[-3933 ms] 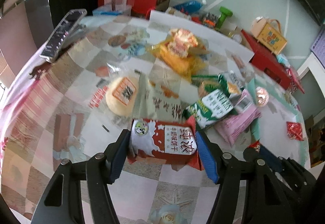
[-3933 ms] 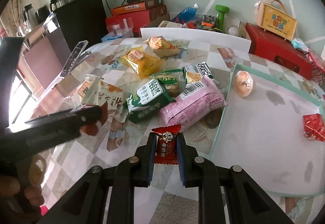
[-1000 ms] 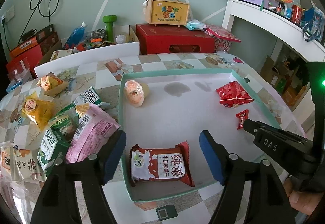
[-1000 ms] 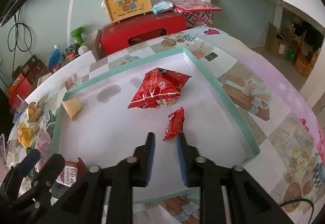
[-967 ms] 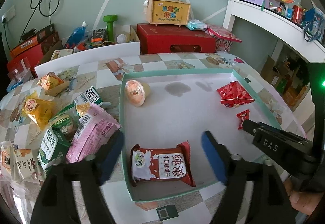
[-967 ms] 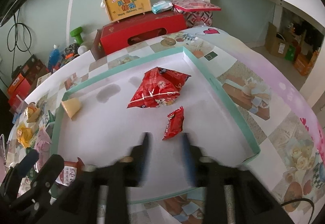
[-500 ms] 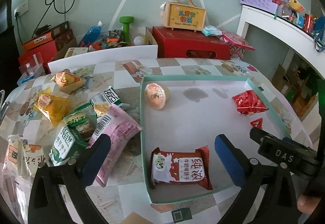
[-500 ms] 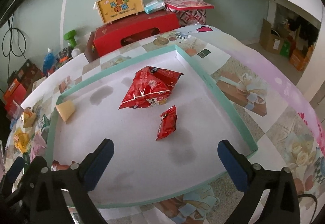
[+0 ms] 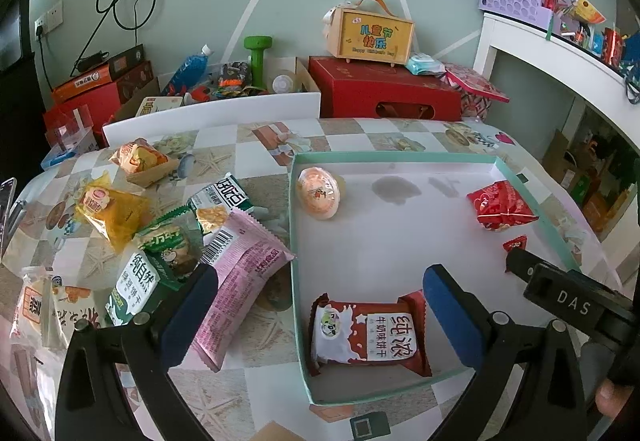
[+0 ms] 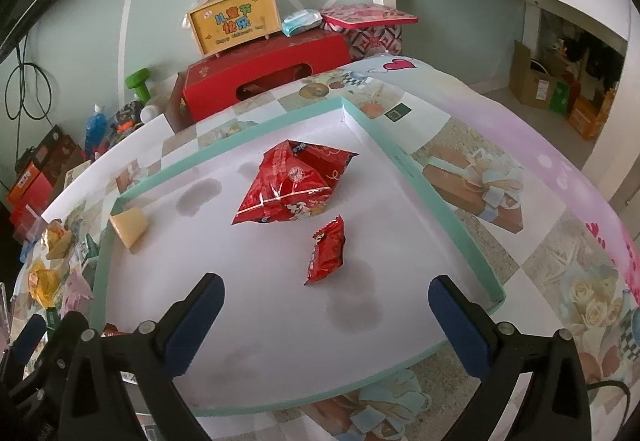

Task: Organize snacks
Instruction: 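Withdraw both open grippers from the tray, then move the left gripper to the wrapped round bun while the right gripper approaches the green biscuit pack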

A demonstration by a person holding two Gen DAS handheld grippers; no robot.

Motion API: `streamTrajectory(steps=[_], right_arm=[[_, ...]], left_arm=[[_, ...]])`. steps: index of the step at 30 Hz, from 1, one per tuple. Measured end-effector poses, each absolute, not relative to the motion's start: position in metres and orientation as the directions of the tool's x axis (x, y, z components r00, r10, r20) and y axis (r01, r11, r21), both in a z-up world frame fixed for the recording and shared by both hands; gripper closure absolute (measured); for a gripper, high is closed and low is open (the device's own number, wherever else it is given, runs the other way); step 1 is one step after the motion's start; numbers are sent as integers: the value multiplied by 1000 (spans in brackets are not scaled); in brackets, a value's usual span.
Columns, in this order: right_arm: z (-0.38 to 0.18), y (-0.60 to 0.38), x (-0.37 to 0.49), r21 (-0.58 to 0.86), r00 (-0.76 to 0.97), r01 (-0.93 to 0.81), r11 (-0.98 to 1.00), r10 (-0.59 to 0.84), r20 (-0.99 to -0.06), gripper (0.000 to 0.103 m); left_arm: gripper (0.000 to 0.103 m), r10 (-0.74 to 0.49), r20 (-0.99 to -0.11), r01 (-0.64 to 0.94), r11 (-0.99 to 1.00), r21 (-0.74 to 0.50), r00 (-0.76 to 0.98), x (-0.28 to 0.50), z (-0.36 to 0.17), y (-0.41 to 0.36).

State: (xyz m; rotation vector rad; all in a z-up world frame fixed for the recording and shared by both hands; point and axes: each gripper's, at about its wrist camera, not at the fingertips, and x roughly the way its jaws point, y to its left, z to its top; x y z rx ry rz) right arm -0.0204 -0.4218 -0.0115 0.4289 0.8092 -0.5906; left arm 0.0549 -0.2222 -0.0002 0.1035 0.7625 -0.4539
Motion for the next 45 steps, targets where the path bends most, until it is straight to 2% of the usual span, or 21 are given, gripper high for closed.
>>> streamTrajectory(steps=[9, 20, 34, 45], right_arm=[[-3, -410, -15, 99, 566, 602, 792, -336, -753, 0], [14, -370, 0, 132, 676, 482, 866, -272, -685, 0], [19, -321, 17, 113, 760, 365, 924, -226, -610, 0], [15, -288, 41, 121, 756, 299, 947, -157, -636, 0]], left_arm=[[1, -372, -676, 423, 901, -97, 637, 58, 7, -209], [1, -348, -662, 324, 932, -164, 664, 76, 19, -157], [1, -221, -642, 93, 969, -228, 735, 96, 24, -65], [1, -59, -642, -115, 967, -226, 765, 103, 9, 16]])
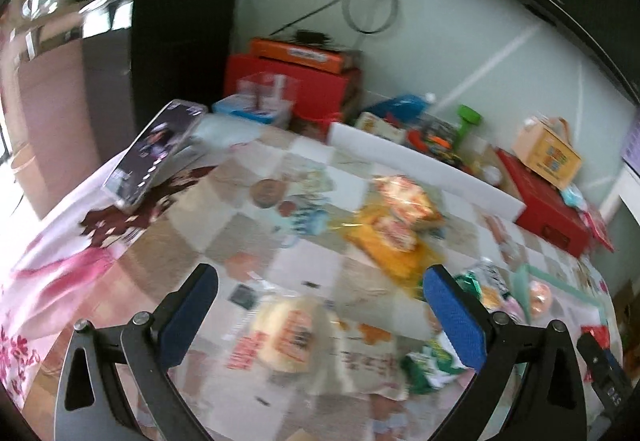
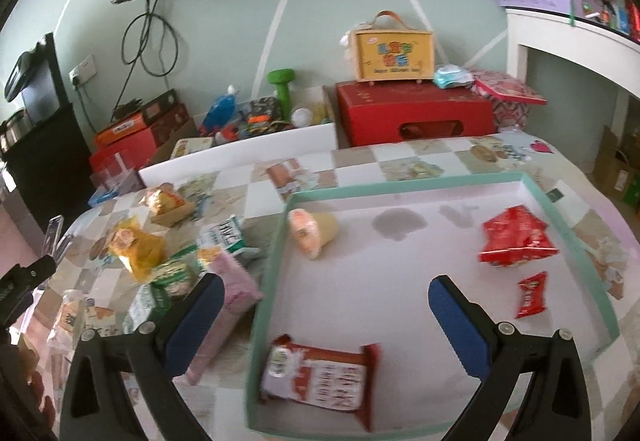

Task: Organize snacks
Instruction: 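Move the left gripper to the wrapped round bun while the right gripper approaches the green biscuit pack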

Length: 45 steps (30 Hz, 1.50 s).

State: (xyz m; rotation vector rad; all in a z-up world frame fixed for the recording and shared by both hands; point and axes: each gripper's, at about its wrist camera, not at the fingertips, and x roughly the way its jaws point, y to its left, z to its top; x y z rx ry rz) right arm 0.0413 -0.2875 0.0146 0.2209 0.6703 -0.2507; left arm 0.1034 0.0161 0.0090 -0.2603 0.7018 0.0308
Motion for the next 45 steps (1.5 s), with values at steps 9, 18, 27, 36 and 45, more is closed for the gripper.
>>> streamTrajectory(steps=[9, 18, 27, 36, 45], right_arm=[[15, -222, 73, 36, 754, 120, 992, -68, -653, 0], [-2, -157, 98, -67, 708, -74, 995, 5, -706, 0], [-27, -143, 106, -101, 653, -128, 987, 7, -757, 0], [-40, -124, 102, -277, 670, -181, 944, -88, -737, 0], [-42, -121, 100, -295, 689, -197, 935, -82, -720, 10]], left_arm=[[1, -41, -699, -187, 951, -248, 714, 115, -13, 40], [1, -55, -798, -218, 949, -229, 599, 125, -36, 49], [1, -48, -840, -197, 963, -182, 540, 129, -46, 38], [1, -39, -872, -251, 951, -183, 488, 128, -57, 42], [6, -28, -865, -255, 950, -179, 501, 124, -52, 42]])
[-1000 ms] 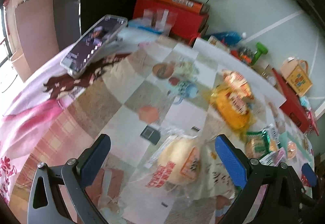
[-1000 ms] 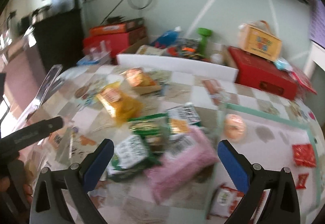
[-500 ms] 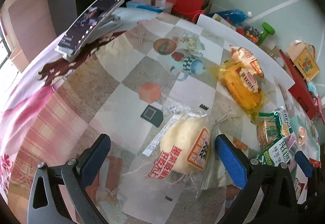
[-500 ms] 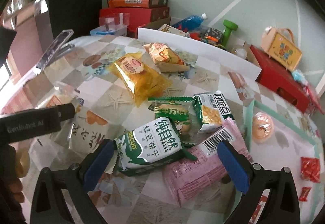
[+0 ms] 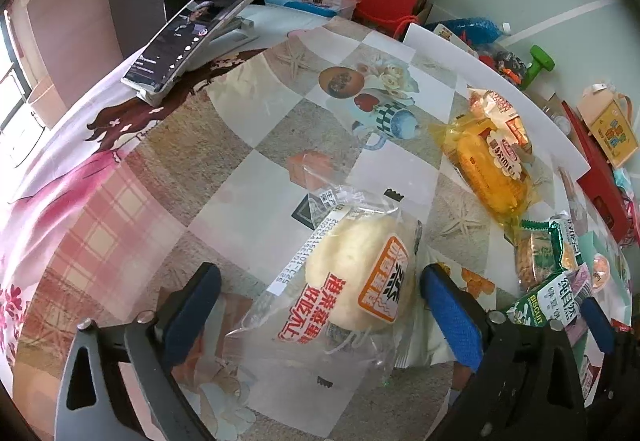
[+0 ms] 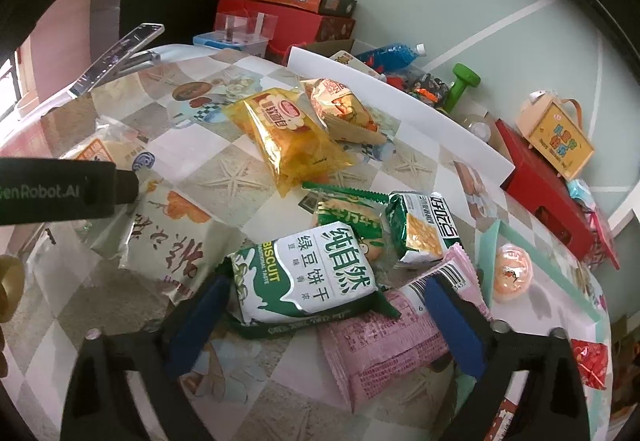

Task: Organize snacks
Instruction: 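Move the left gripper to the wrapped round bun while the right gripper approaches the green biscuit pack, then close the left gripper on the wrapped bun while the right gripper grasps the green biscuit pack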

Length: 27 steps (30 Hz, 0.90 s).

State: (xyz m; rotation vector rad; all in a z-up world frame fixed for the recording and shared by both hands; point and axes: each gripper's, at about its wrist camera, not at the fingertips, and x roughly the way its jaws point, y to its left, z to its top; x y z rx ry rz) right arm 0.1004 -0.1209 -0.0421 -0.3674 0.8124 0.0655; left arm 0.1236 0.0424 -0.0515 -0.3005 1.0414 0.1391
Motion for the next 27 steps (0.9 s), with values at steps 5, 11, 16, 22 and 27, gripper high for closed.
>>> streamTrajectory(steps=[5, 11, 16, 22, 27], right_arm=[[-42, -119, 99, -281, 684, -211, 936, -64, -727, 30], [-41, -122, 99, -249, 675, -206, 946, -47, -736, 34], [-41, -122, 99, -247, 675, -201, 948, -49, -737, 34], [-42, -123, 99, -243, 673, -200, 949, -48, -738, 34], [-42, -124, 99, -241, 672, -199, 950, -47, -739, 34]], left_arm=[[25, -54, -858, -248, 946, -207, 512, 123, -49, 43], [31, -74, -846, -251, 938, -240, 529, 119, -46, 45], [34, -83, -841, -268, 927, -262, 535, 118, -46, 50], [34, -101, -840, -281, 916, -288, 533, 117, -46, 53], [34, -83, -843, -308, 908, -284, 532, 115, -45, 58]])
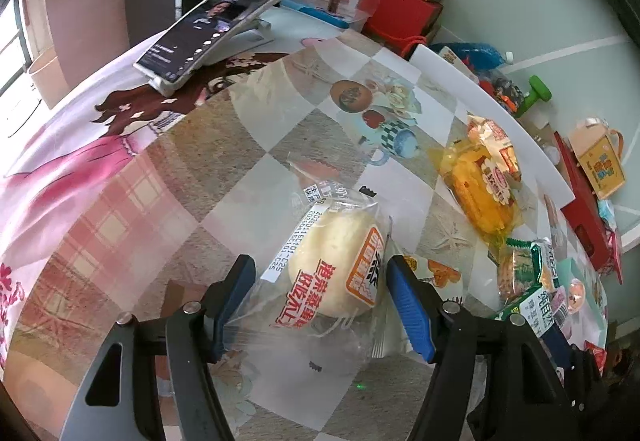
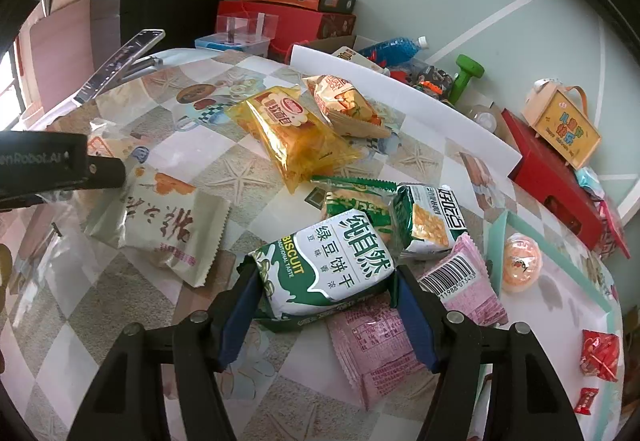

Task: Organize snacks
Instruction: 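Close the left gripper on the wrapped bun while the right gripper grasps the green biscuit pack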

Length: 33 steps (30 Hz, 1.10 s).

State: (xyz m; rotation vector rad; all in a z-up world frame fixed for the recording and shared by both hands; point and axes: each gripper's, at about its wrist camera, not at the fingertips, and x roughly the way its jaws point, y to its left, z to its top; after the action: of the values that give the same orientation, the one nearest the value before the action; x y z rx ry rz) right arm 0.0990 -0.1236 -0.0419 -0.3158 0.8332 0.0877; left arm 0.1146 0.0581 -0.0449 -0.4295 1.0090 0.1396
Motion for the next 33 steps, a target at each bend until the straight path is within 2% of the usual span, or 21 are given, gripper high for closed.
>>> streamTrajectory(steps=[16, 21, 23, 25, 29, 33], right_arm=[[-42, -124, 99, -241, 672, -200, 950, -46, -739, 34], [-41, -123, 99, -240, 672, -201, 950, -45, -739, 34], [-41, -123, 99, -237, 671, -200, 951, -44, -740, 34], [-41, -125, 98, -230, 670, -199, 953, -39, -742, 35], [-39, -126, 97, -216, 670, -197, 956, -30, -742, 36], [-35, -131, 96, -185, 673, -182, 966, -15, -740, 36]], left_arm=[[33, -63, -834, -362, 881, -305, 549, 109, -45, 70], [34, -96, -829, -365, 866, -343, 551, 110, -49, 72], [41, -106, -823, -359, 863, -355, 558, 110, -48, 72], [42, -114, -820, -355, 862, -362, 561, 110, -47, 71], [54, -144, -806, -339, 854, -395, 575, 109, -45, 71], [60, -145, -792, -311, 866, -391, 592, 108, -38, 67]])
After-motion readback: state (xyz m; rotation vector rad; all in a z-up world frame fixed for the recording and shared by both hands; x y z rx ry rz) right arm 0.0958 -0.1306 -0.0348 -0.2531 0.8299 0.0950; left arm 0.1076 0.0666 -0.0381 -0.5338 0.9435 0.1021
